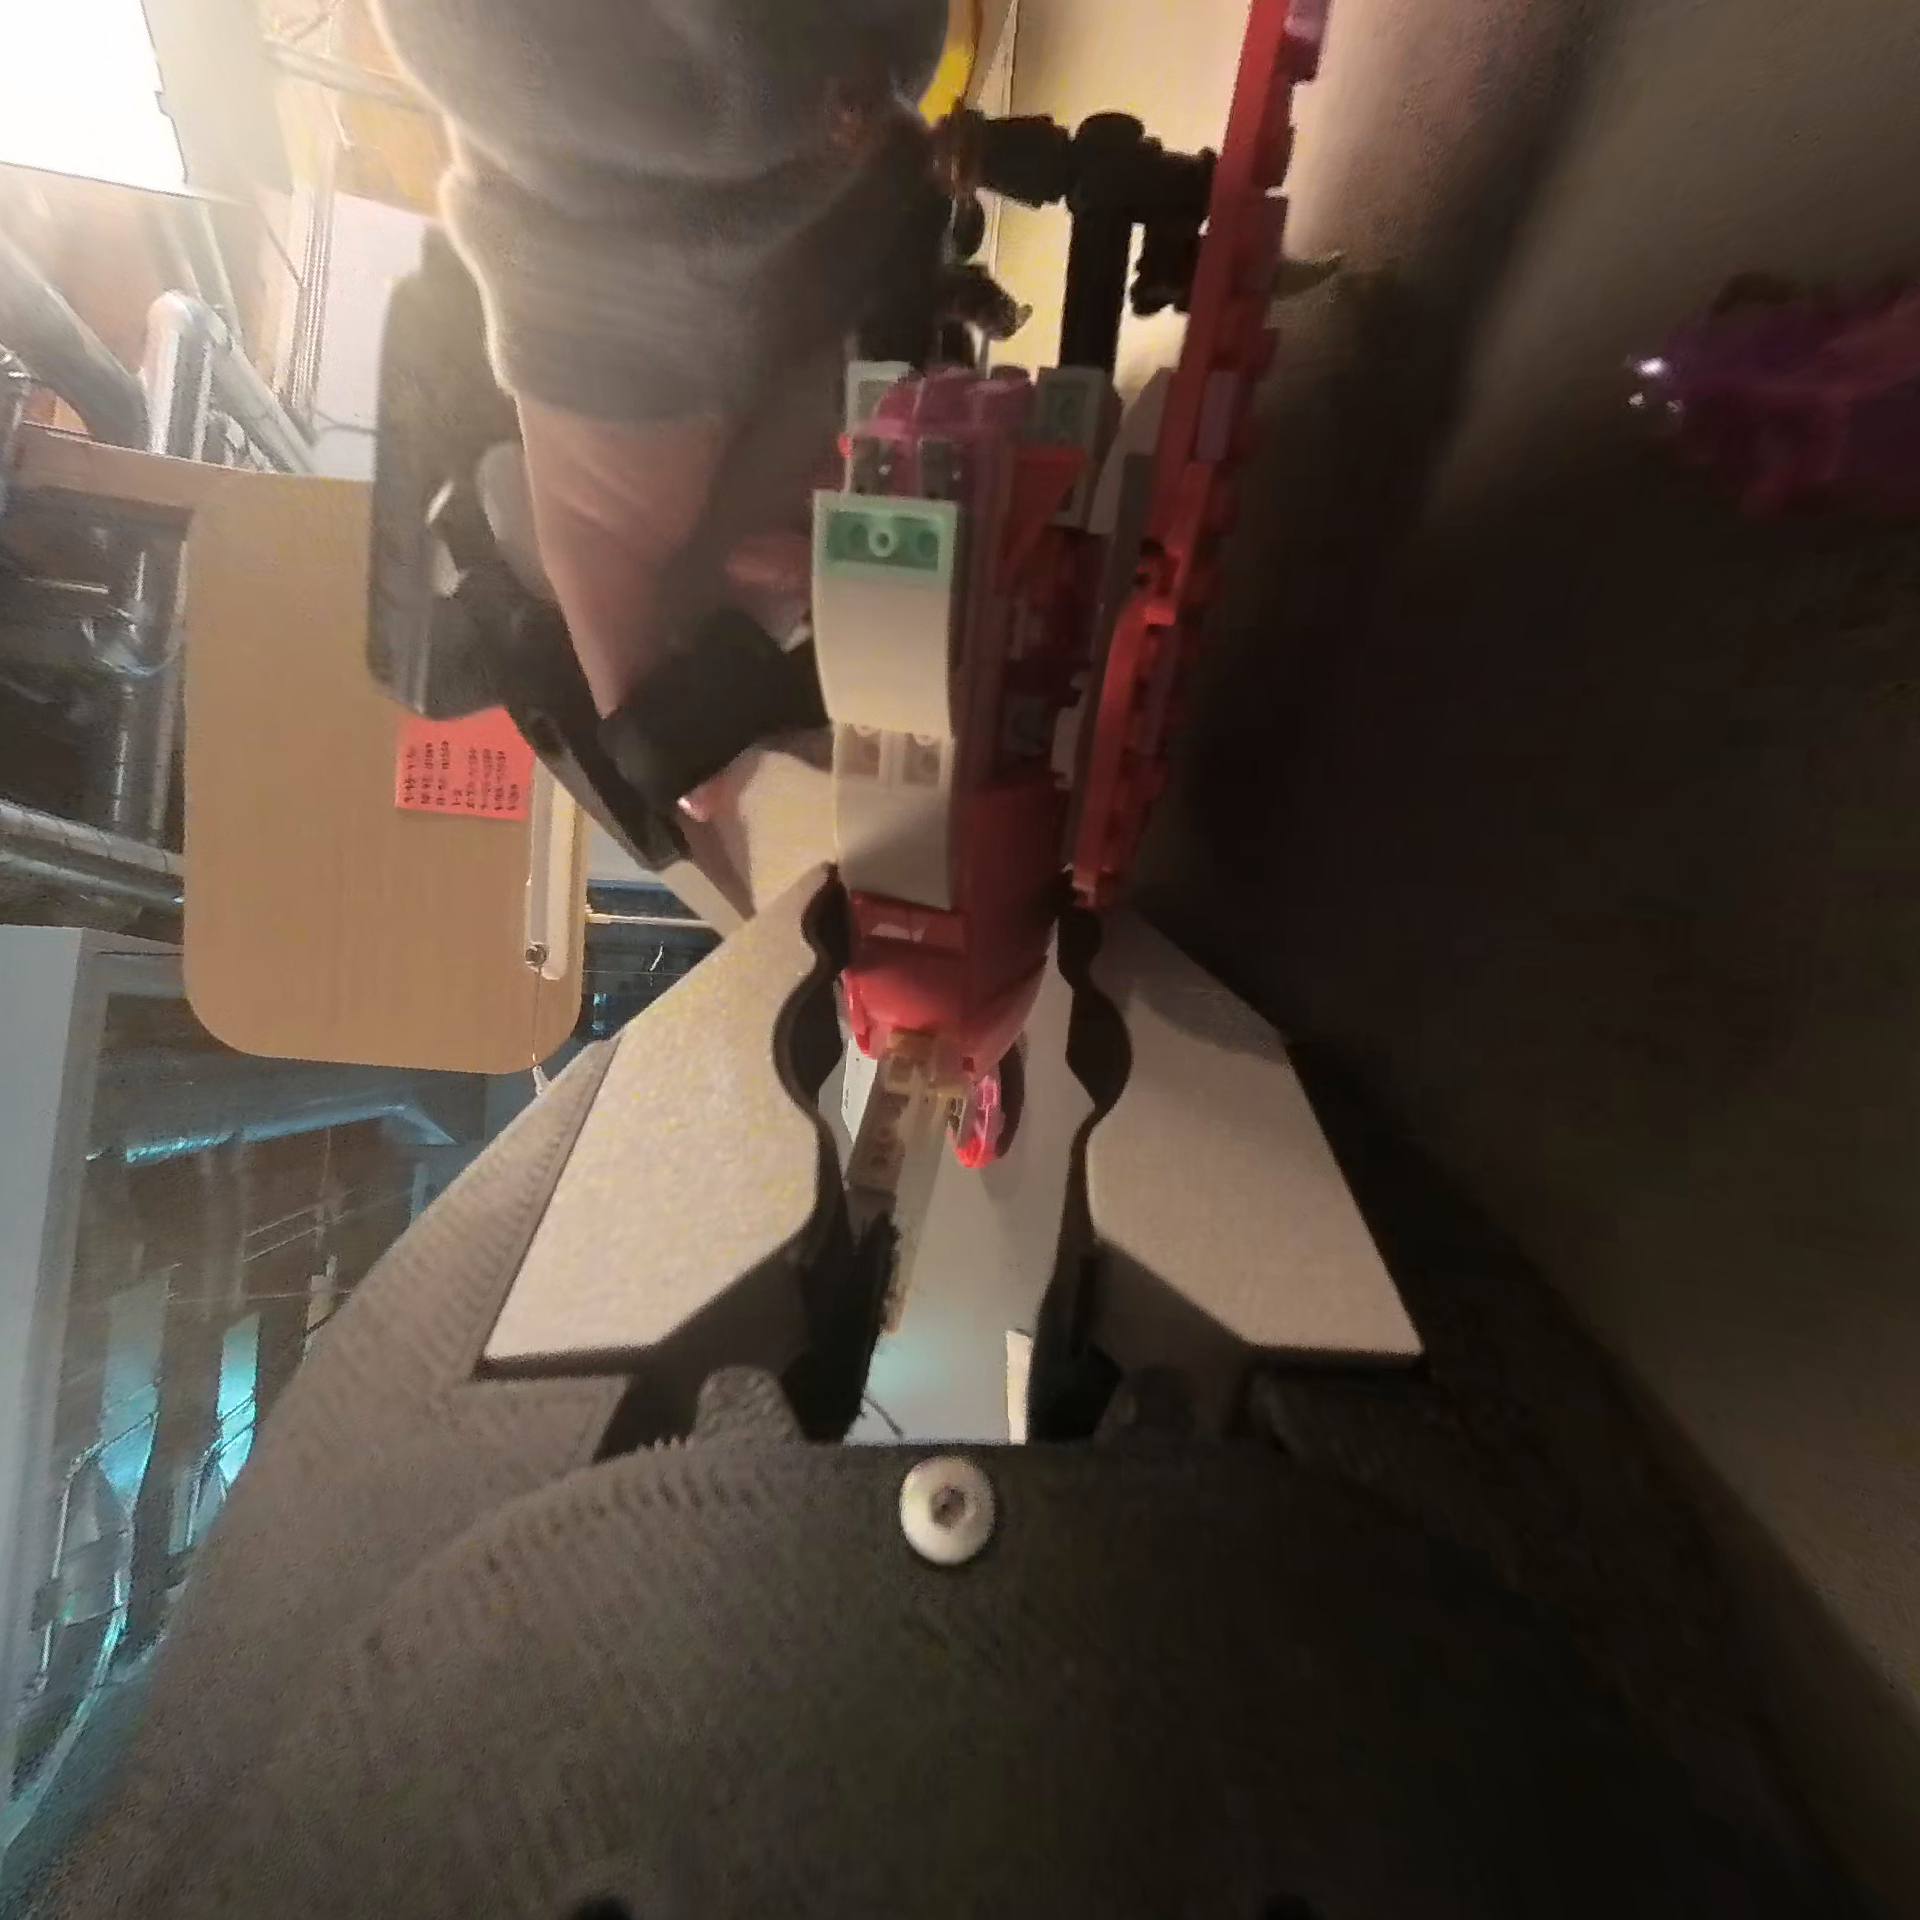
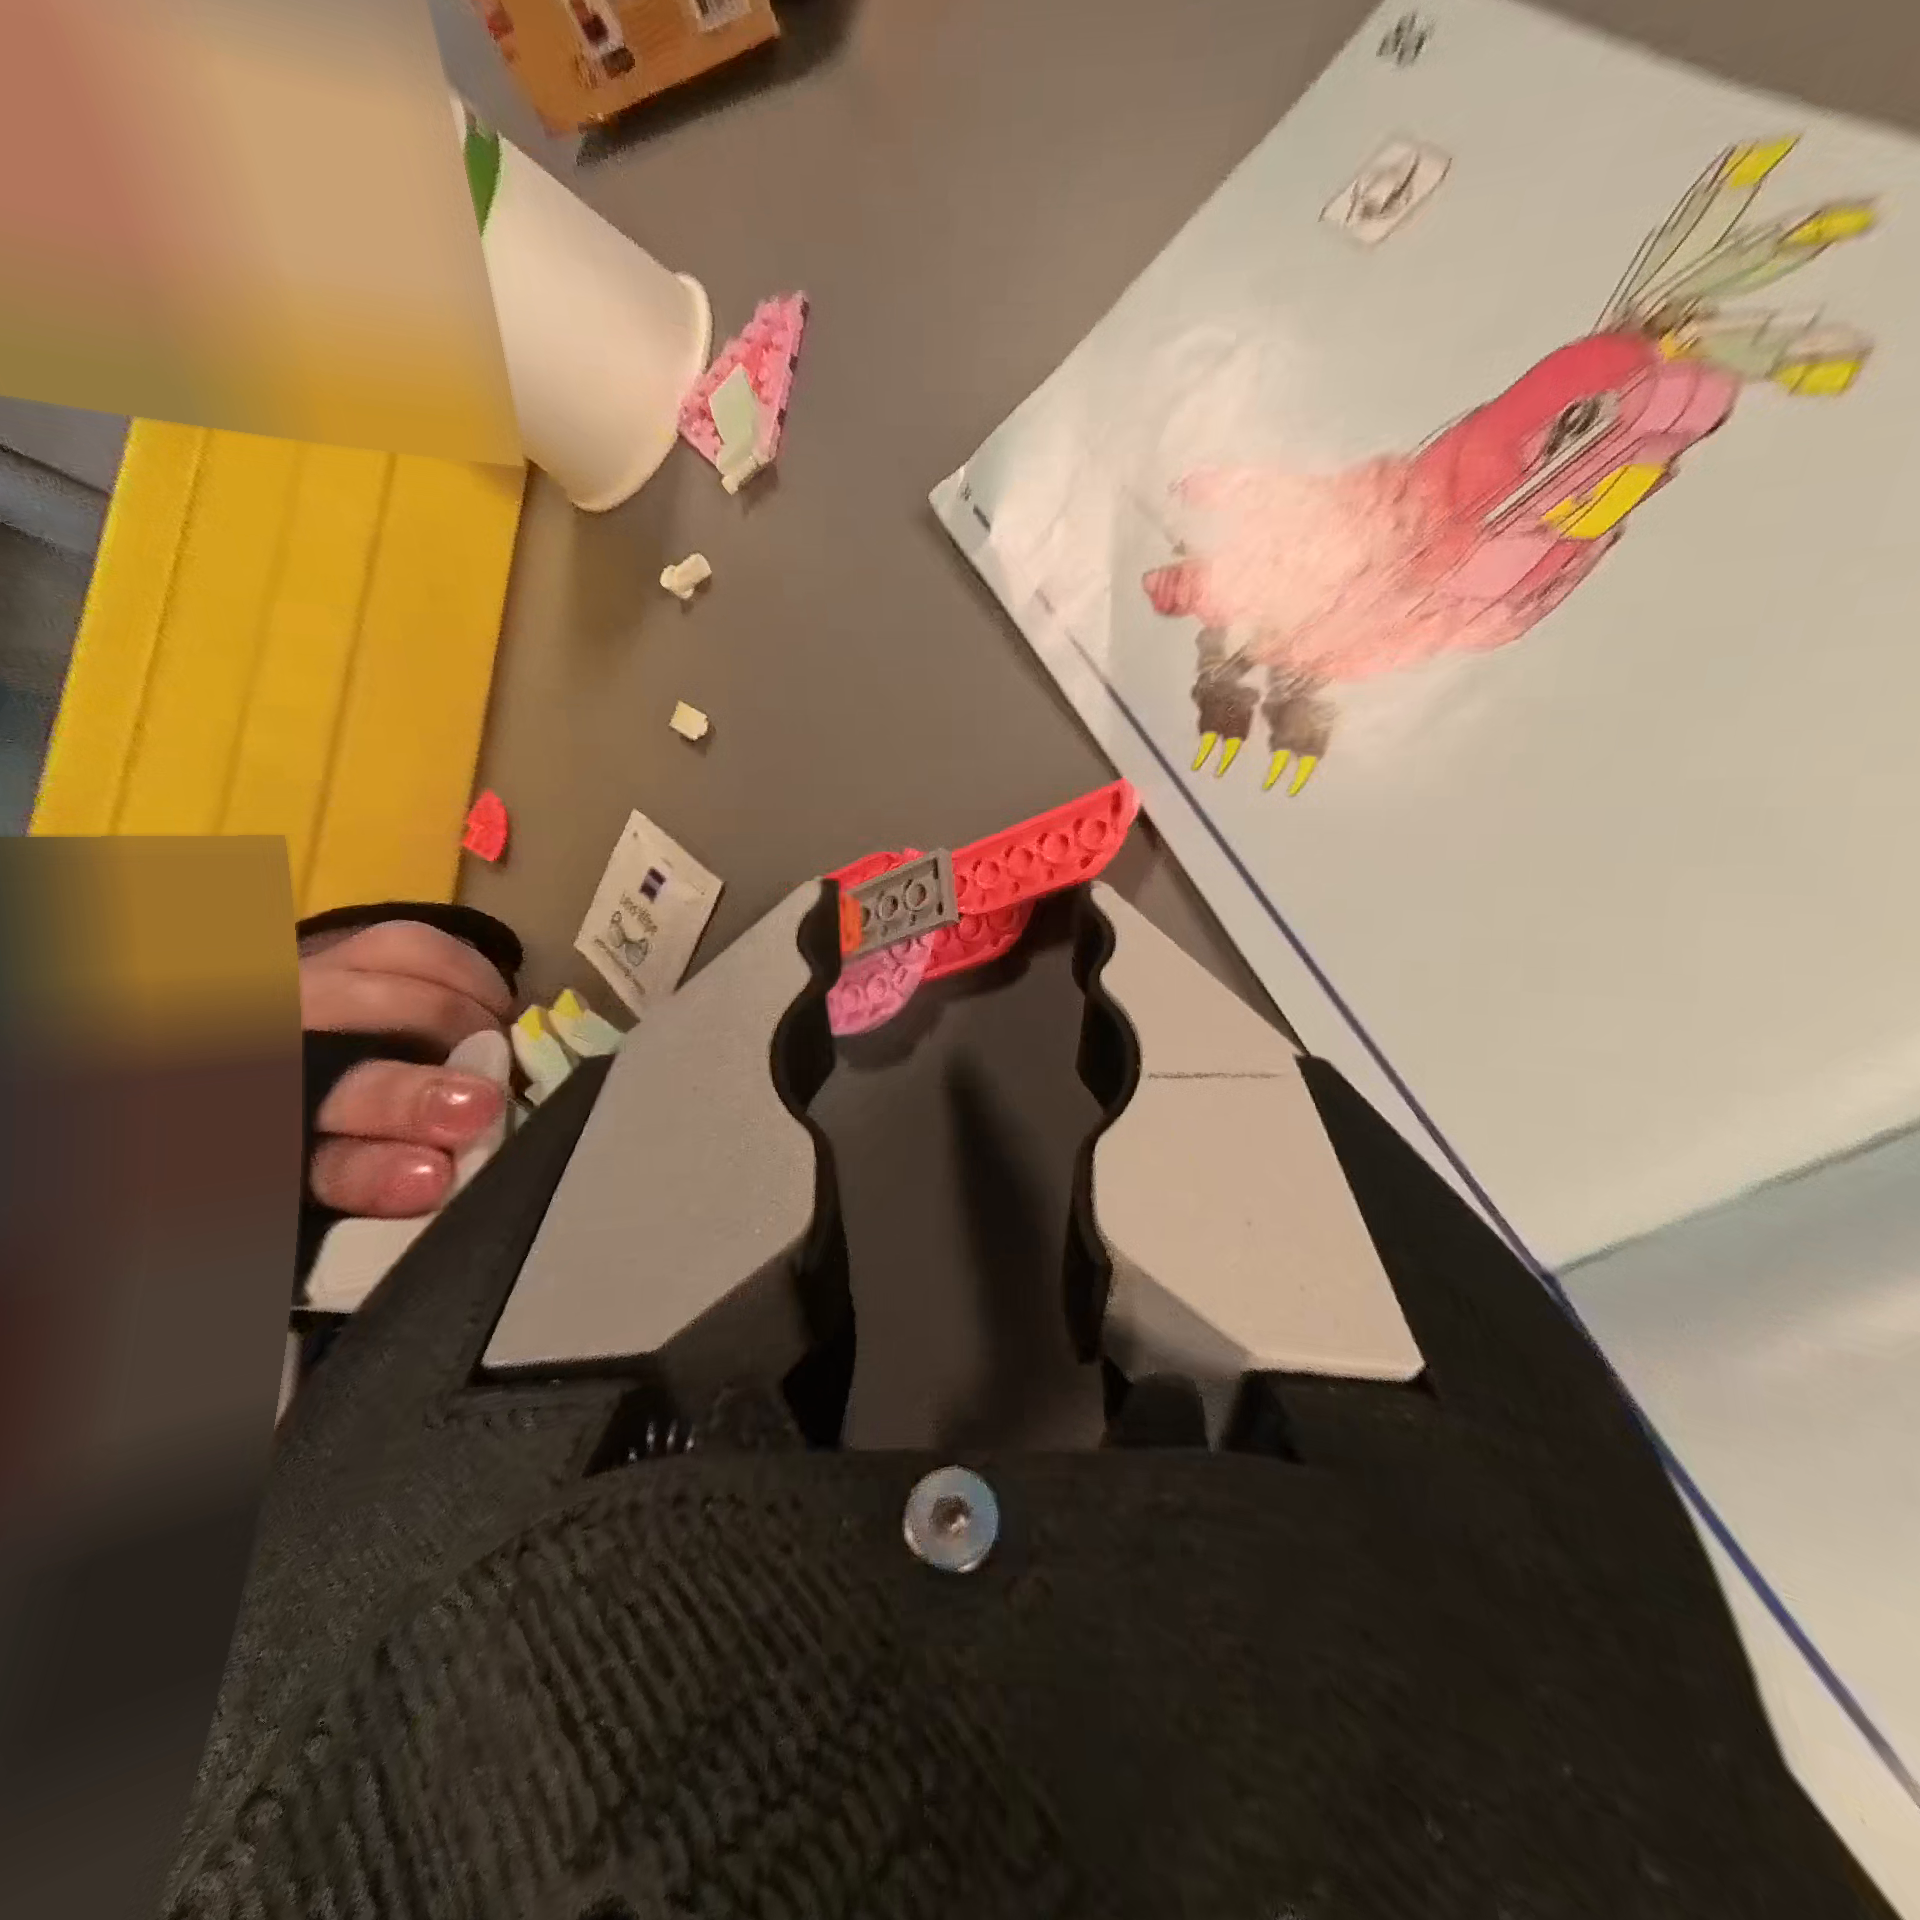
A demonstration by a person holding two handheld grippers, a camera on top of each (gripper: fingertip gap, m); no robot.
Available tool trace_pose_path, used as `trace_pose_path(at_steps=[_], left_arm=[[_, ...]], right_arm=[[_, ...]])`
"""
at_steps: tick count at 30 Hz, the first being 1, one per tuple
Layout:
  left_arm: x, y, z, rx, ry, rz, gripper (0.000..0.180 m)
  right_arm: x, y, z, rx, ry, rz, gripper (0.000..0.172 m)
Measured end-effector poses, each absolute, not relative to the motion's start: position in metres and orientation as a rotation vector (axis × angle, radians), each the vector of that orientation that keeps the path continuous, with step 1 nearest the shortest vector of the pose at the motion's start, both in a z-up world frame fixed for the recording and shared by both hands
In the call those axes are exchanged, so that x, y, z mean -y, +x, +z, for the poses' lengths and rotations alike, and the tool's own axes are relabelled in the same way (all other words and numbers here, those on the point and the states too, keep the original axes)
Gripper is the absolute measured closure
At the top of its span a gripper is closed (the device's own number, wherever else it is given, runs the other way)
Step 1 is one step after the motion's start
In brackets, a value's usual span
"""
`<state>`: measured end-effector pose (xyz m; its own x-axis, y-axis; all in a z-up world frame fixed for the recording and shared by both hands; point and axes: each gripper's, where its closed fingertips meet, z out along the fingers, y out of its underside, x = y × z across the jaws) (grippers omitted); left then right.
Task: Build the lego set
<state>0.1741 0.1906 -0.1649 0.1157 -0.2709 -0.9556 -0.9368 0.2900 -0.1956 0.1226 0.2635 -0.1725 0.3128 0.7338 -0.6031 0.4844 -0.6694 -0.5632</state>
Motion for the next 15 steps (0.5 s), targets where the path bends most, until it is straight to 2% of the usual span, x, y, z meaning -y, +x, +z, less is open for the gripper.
trace_pose_path(at_steps=[3, 9, 15], left_arm=[[-0.191, 0.174, -0.165, -1.404, -1.211, 0.726, 0.141], [-0.19, 0.174, -0.165, -1.412, -1.205, 0.732, 0.141], [-0.19, 0.174, -0.165, -1.414, -1.203, 0.731, 0.141]], right_arm=[[-0.257, 0.112, -0.173, 1.081, -2.397, 1.421, 0.133], [-0.246, 0.102, -0.185, 1.173, -2.504, 1.457, 0.165], [-0.244, 0.11, -0.165, 1.27, -2.29, 1.362, 0.169]])
